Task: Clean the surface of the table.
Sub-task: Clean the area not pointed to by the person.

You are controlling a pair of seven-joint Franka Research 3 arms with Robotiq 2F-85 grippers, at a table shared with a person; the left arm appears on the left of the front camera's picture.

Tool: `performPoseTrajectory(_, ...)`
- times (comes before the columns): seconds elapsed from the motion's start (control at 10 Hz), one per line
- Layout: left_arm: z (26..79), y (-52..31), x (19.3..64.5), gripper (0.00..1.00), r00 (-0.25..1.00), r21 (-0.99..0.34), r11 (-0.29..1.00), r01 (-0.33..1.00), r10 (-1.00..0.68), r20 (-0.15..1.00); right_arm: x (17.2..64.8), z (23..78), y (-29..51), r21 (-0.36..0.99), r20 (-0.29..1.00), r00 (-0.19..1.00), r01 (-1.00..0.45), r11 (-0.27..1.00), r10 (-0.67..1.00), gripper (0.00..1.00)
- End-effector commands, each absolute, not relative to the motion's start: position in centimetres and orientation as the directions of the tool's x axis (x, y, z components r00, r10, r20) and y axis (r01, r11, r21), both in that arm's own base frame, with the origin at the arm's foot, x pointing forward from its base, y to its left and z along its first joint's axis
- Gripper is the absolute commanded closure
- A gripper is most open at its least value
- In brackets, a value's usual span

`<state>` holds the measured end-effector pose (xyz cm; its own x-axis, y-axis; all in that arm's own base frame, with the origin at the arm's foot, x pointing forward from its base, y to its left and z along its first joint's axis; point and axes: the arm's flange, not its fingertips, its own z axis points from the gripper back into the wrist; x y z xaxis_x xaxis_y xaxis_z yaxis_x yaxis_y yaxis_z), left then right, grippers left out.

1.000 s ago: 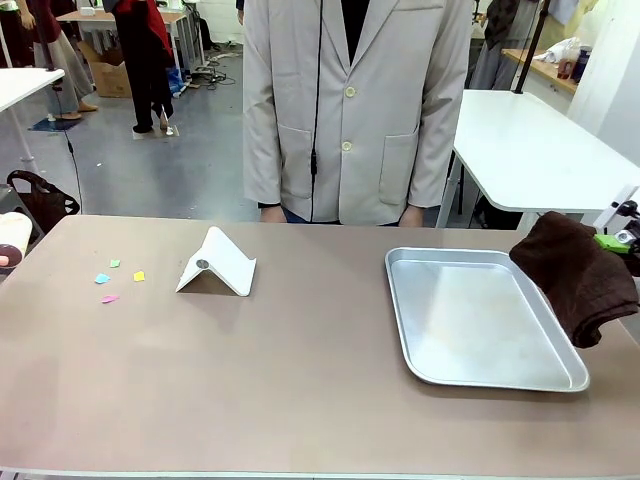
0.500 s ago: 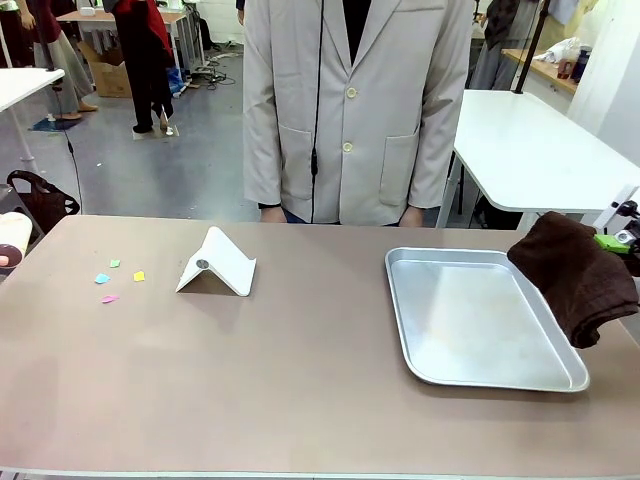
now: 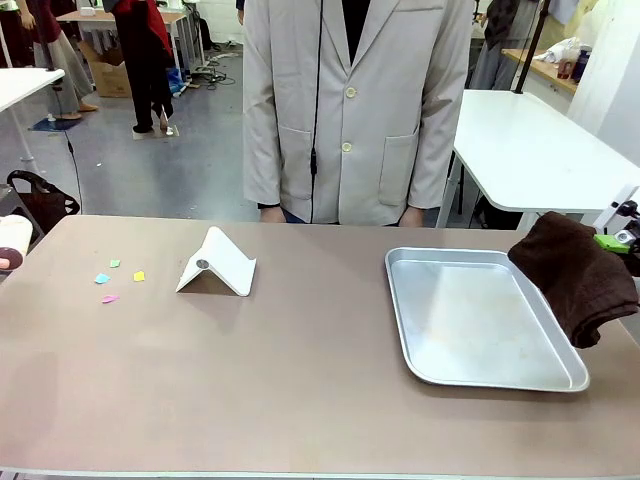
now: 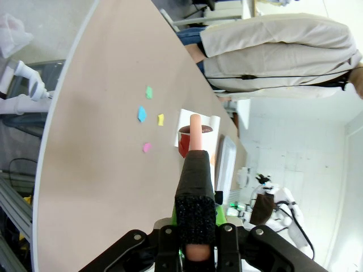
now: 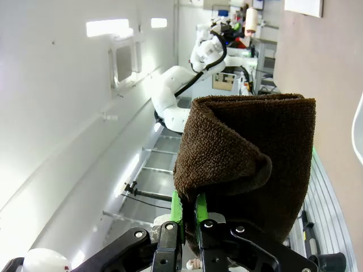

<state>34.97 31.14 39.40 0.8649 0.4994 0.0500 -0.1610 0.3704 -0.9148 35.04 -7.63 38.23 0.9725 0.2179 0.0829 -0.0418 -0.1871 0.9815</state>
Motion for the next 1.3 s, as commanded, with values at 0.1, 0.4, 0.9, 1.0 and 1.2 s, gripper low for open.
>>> performPoseTrajectory(0.1, 41.4, 27.1, 36.9, 0.78, 0.873, -0.791, 0.575, -0.209, 0.474, 0.113, 34.9, 38.7, -7.8, 0.982, 0.092, 0.971, -0.052, -0.181, 0.219, 1.00)
performPoseTrajectory(0.4, 41.9, 23.4, 38.9, 0.78, 0.885, -0.685, 0.688, -0.240, 0.445, 0.136, 34.9, 38.7, -7.8, 0.982, 0.092, 0.971, -0.052, -0.181, 0.219, 1.00)
performPoseTrajectory(0.9, 39.9, 20.0, 41.0, 0.78, 0.907, -0.602, 0.751, -0.271, 0.408, 0.101, 34.9, 38.7, -7.8, 0.982, 0.092, 0.971, -0.052, -0.181, 0.219, 1.00)
performPoseTrajectory(1.0, 39.5, 19.8, 41.4, 0.78, 0.896, -0.584, 0.760, -0.286, 0.429, 0.119, 34.9, 38.7, -7.8, 0.982, 0.092, 0.971, -0.052, -0.181, 0.219, 1.00)
performPoseTrajectory(1.2, 38.5, 19.6, 41.9, 0.78, 0.874, -0.539, 0.778, -0.321, 0.462, 0.147, 34.9, 38.7, -7.8, 0.982, 0.092, 0.971, -0.052, -0.181, 0.219, 1.00)
